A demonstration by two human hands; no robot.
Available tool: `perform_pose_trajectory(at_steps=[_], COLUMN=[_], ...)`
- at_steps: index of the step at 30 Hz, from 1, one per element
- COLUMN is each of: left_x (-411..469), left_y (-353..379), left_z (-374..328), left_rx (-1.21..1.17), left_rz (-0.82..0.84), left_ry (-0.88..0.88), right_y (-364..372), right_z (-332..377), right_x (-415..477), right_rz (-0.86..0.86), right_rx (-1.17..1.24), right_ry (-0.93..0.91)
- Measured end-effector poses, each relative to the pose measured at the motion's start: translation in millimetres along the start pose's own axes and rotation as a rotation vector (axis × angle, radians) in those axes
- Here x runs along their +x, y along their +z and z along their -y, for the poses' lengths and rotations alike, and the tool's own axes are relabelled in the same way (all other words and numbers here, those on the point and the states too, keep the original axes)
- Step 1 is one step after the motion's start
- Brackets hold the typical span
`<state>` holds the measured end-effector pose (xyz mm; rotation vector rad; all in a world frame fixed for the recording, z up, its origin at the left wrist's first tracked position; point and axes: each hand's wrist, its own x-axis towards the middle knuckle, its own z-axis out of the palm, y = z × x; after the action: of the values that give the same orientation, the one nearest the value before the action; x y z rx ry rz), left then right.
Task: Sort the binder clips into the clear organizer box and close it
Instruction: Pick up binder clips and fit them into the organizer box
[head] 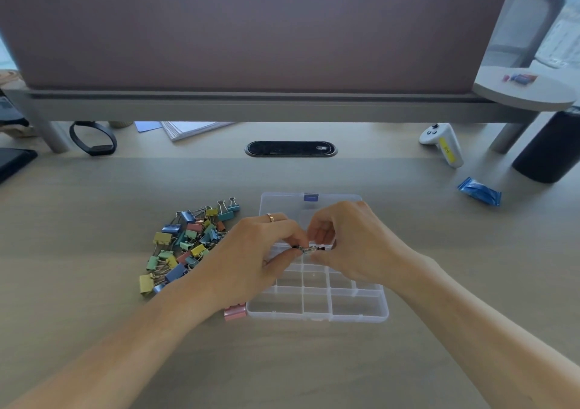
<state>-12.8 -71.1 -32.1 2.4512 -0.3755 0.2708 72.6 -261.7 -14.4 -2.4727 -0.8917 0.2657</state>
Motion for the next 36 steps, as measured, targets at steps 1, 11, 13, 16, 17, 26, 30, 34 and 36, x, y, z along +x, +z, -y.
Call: perform_pose_trajectory(at_steps=[1,11,13,16,17,26,30,34,36], left_x=[0,-1,0,0,-1,4,7,9,11], left_y=[0,0,0,-1,-1,4,5,2,1], left_z=[0,0,-1,-4,-5,-15,-14,-16,-20], left_rx=[-0.006,-0.053,-0.062,-0.071,-0.069,-0.018,0.030,0.064,0.115], left_rz=[0.000,-0.012,-0.017,-0.034,-0.036,-0.003,0.021,0.047,0.083], left_ry=[-0.005,-0.090,-0.114,-0.127,-0.126,-0.062,-0.058,-0.050,-0.038], right_y=[0,1,6,13,15,22,21,22,22], right_z=[0,-13,-15,-17,-19,-26,-28,-27,-27], right_x=[0,-38,-45,-50,-51,-58,-60,-60,-60], right_rz=[0.000,-0.115,-0.128,-0.090,-0.077,-0.103,-0.107,-0.116,-0.121], right_rx=[-0.001,0.030,0.040,0.012,-0.021,-0.085,-0.064,-0.080,-0.078], right_ry=[0.001,-0.083,-0.129,-0.185,-0.199,-0.215,-0.219,-0.238,-0.235])
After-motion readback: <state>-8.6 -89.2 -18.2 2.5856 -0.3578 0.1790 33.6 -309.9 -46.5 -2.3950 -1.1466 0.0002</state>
